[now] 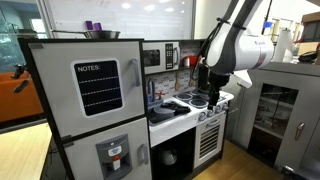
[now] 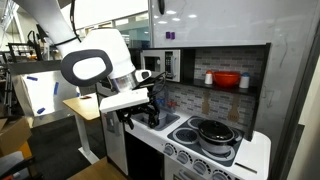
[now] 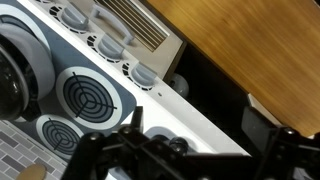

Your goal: Put the pot on the left side of the stovetop in the sink

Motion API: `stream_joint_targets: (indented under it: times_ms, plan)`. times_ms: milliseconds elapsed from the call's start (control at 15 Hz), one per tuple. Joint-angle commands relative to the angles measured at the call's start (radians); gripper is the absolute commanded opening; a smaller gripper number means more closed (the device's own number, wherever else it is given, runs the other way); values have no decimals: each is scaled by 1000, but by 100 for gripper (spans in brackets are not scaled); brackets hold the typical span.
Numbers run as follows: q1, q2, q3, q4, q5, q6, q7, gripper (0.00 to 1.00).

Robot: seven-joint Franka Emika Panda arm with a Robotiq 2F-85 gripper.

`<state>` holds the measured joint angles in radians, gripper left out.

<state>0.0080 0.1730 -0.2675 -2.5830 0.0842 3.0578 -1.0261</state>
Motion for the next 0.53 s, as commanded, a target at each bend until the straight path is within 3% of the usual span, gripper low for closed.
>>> stream_joint_targets:
  times_ms: [0,467]
  plan:
    - [1,1,0,-1,3,0,-1,100]
    - [3,7,0,-1,3,0,-1,100]
